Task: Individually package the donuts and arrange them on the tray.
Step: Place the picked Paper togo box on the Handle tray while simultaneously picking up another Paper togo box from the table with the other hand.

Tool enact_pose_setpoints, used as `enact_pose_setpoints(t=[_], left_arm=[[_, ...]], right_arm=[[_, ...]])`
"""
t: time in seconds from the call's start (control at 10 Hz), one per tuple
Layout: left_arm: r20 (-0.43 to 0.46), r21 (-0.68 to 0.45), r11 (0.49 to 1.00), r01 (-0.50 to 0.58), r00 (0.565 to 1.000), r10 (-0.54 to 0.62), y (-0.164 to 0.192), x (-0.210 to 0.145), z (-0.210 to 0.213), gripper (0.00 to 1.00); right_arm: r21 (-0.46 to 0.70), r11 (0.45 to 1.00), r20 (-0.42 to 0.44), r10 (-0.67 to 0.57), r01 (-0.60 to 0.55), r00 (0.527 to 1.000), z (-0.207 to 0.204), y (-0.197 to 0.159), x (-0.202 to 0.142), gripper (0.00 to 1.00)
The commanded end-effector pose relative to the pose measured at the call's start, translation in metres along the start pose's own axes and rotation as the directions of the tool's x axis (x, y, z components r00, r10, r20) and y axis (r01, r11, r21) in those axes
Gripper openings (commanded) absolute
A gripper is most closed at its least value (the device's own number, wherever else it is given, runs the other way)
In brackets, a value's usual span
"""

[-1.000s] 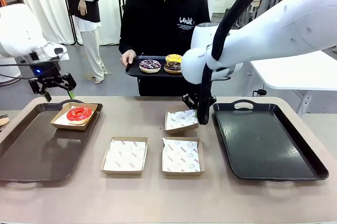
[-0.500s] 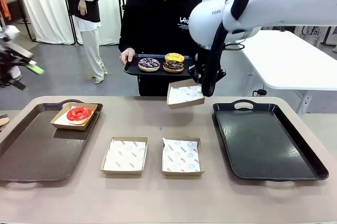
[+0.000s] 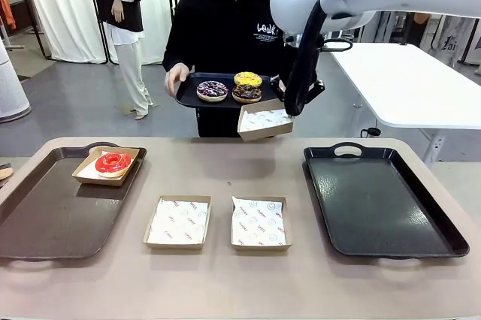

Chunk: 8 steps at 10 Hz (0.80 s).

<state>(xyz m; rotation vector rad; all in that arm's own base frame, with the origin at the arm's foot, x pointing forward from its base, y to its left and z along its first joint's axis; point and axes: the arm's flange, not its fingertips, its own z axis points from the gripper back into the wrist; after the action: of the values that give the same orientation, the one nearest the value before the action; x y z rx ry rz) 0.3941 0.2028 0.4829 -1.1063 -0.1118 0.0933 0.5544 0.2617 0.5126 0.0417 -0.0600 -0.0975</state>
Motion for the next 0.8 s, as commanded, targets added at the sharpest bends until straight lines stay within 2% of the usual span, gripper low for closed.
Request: enact_pose_setpoints(t=[0.0,0.3,0.5,0.7], left_arm=[[0.011,-0.053,0.998,-0.041,0.999,0.042,0.005,0.010,-0.001,1.00],[-0.004,-0.053,0.982,-0.181,0.984,0.181,0.026,0.022,-0.009,1.00],[-0.037,-0.082,0.947,-0.310,0.951,0.308,0.040,0.029,-0.014,1.00],[-0.032,-0.083,0.940,-0.330,0.944,0.328,0.047,0.035,-0.013,1.00]], right_arm=[[-0.009,1.000,-0.027,-0.019,0.019,0.999,0.004,0.011,0.022,0.00],[-0.006,1.000,-0.040,-0.029,0.028,0.999,0.004,0.009,0.040,0.00],[-0.011,1.000,-0.050,-0.025,0.024,0.998,0.002,0.006,0.046,0.00],[0.001,1.000,-0.030,-0.019,0.019,0.999,-0.001,0.005,0.036,0.00]])
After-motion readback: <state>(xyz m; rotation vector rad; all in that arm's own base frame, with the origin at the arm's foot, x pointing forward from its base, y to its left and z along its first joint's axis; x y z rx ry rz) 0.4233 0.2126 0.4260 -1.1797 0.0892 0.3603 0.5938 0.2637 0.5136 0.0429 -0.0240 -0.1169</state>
